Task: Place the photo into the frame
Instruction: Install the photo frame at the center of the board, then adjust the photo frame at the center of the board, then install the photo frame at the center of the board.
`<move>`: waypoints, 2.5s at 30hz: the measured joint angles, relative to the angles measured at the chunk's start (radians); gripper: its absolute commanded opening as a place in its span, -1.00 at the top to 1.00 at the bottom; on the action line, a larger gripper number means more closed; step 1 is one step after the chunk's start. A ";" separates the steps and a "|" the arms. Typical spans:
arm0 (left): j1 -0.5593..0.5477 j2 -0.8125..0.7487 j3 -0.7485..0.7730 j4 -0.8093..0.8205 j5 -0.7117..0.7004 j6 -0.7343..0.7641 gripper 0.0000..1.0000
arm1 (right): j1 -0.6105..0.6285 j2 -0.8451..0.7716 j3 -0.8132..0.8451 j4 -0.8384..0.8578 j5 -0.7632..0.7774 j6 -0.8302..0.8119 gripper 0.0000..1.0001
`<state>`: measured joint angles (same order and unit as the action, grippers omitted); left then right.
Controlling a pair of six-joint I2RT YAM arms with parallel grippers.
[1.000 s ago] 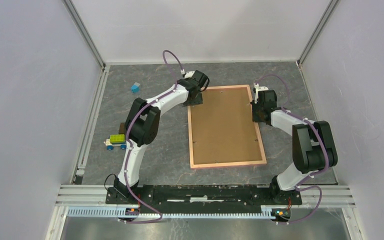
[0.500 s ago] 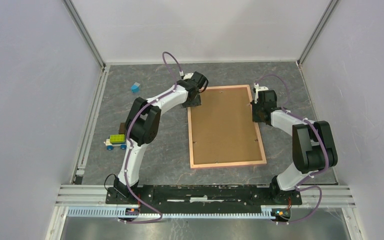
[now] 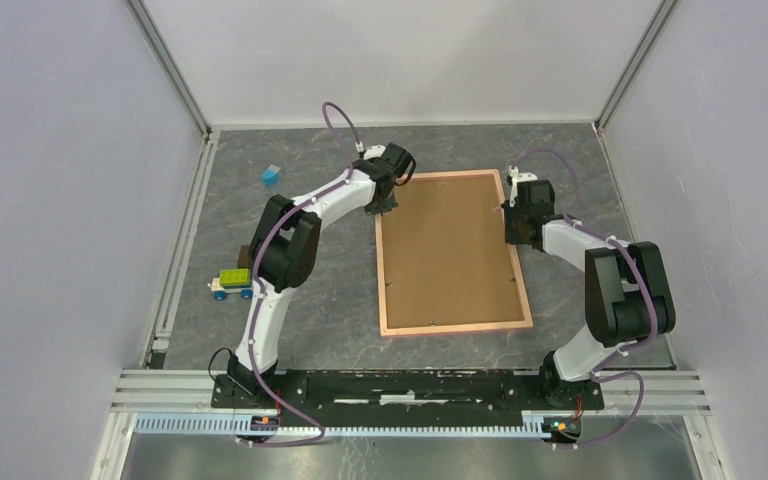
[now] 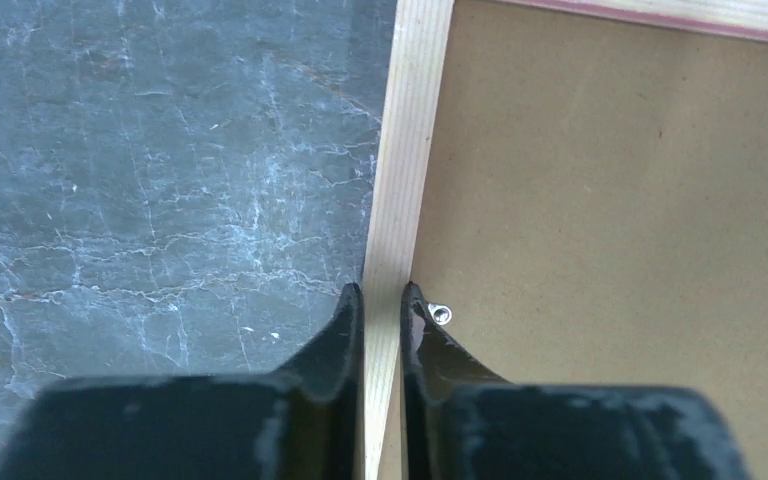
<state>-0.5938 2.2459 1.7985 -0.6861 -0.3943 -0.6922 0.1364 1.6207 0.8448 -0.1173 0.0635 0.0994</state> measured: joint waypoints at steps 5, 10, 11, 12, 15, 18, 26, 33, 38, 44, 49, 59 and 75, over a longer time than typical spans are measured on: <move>0.003 -0.007 -0.005 0.002 0.003 -0.008 0.95 | 0.000 0.000 -0.001 0.003 -0.001 0.000 1.00; 0.004 -0.025 -0.035 0.029 0.005 -0.008 0.44 | 0.000 0.000 -0.001 0.003 -0.002 0.000 0.89; 0.005 -0.034 -0.049 0.035 0.005 -0.008 0.31 | 0.000 0.000 -0.001 0.004 -0.005 0.000 0.77; 0.008 -0.045 -0.067 0.040 0.010 -0.008 0.19 | 0.000 0.000 -0.001 0.004 -0.010 0.000 0.68; 0.020 -0.086 -0.123 0.047 0.041 -0.004 -0.24 | 0.001 0.000 -0.001 0.005 -0.021 0.000 0.43; 0.032 -0.166 -0.229 0.066 0.090 0.010 -0.57 | 0.001 0.000 -0.001 0.004 -0.027 0.001 0.19; 0.034 -0.399 -0.556 0.255 0.329 0.033 -0.94 | 0.001 0.021 0.012 0.010 -0.087 0.015 -0.33; -0.054 -0.513 -0.791 0.483 0.512 0.013 -0.94 | 0.003 0.092 0.083 0.001 -0.165 0.033 -0.40; -0.184 -0.548 -0.851 0.512 0.497 -0.034 -0.93 | 0.001 0.169 0.172 0.021 -0.158 0.034 -0.42; -0.357 -0.532 -0.856 0.572 0.579 -0.131 -0.99 | 0.023 0.295 0.339 0.068 -0.210 0.044 -0.50; -0.412 -0.531 -0.856 0.711 0.660 -0.138 -1.00 | 0.109 0.310 0.440 0.029 -0.383 0.068 -0.65; -0.310 -0.756 -0.702 0.557 0.295 0.064 -1.00 | 0.109 0.077 0.418 -0.185 -0.266 0.003 -0.86; -0.049 -0.299 -0.330 0.180 0.151 0.171 -0.76 | -0.238 -0.319 -0.186 -0.113 -0.026 0.163 -0.45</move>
<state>-0.6430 1.9469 1.4689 -0.5056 -0.2432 -0.5213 -0.1020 1.3018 0.6586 -0.2302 0.0372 0.2619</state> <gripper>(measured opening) 0.905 0.779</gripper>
